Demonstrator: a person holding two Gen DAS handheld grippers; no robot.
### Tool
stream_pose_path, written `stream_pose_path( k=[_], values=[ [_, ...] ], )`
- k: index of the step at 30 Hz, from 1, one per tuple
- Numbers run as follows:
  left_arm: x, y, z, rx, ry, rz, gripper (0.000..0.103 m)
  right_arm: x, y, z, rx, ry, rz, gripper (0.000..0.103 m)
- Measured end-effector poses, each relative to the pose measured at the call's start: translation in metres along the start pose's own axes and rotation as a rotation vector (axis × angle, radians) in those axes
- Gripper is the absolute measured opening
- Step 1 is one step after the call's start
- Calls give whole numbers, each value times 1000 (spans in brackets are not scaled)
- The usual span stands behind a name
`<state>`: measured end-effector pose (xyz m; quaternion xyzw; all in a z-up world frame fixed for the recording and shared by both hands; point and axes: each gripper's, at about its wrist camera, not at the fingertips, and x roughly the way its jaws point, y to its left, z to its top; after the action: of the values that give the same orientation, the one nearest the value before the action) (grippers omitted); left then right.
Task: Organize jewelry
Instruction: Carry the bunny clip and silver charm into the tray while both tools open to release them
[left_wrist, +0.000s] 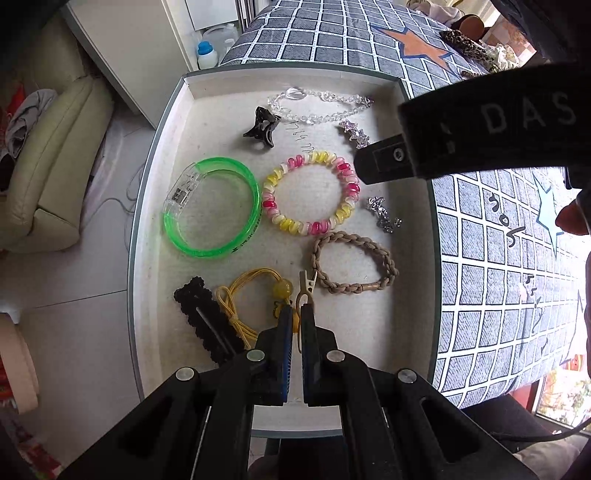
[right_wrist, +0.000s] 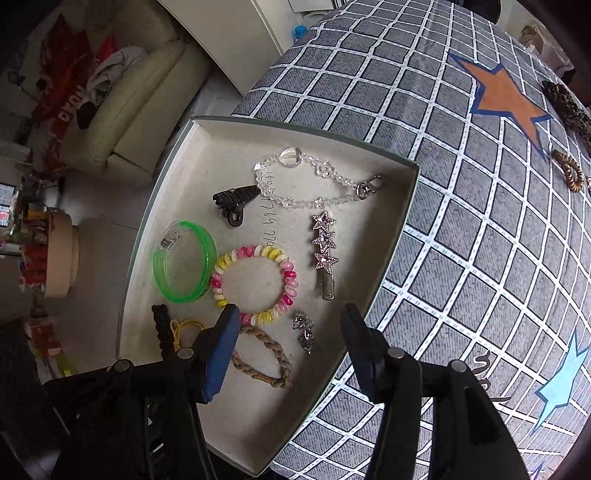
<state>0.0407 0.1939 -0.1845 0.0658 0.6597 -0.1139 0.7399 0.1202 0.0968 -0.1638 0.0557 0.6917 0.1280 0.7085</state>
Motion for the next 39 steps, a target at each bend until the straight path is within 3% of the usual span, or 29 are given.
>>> stream_pose_path(
  k=[19,39],
  values=[
    [-2,4,1,21,35,-9,10,-27,-26,-62,95,22,-75,61],
    [-7,14,-5,6,50,-4,11,-35,-28,-83,128,16,-98,61]
  ],
)
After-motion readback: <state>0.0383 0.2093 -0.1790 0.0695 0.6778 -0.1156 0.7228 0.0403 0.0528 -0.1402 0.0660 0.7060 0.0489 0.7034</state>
